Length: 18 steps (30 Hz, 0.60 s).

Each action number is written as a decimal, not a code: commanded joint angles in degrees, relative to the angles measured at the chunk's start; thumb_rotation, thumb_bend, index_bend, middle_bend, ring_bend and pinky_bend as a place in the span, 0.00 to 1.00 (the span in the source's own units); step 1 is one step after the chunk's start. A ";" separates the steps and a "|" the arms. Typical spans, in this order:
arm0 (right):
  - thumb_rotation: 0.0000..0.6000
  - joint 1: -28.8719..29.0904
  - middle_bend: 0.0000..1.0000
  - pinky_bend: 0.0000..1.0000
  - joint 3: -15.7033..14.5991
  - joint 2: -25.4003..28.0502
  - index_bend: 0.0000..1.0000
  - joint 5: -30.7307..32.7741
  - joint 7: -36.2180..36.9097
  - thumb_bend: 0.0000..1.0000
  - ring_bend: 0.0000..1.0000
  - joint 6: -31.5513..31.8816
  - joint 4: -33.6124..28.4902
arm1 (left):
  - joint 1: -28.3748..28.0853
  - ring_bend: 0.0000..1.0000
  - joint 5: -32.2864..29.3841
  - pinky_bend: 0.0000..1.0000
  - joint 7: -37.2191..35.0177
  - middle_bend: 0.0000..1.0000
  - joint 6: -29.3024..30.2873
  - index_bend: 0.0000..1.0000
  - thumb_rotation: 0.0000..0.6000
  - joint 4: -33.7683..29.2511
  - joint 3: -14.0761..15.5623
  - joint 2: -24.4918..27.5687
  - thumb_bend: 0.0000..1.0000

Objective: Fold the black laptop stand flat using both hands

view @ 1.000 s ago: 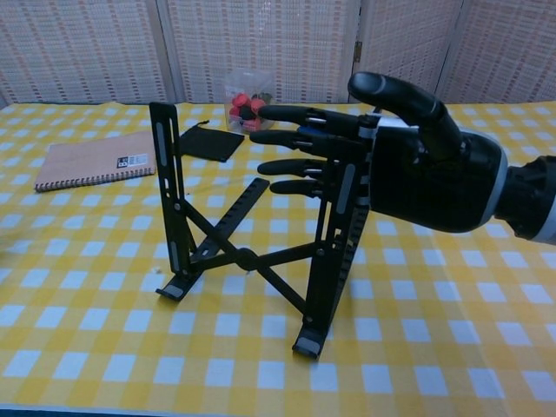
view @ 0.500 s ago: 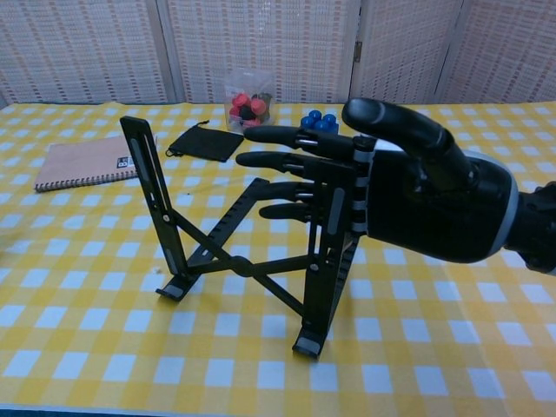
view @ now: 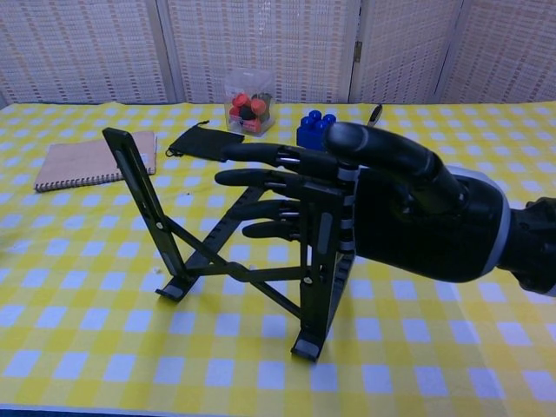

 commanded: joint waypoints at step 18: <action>0.46 -5.97 0.02 0.00 -2.55 -0.55 0.00 6.34 3.19 0.34 0.07 1.72 3.08 | -0.70 0.05 0.53 0.02 -0.76 0.13 -0.76 0.11 1.00 1.11 0.51 -0.91 0.19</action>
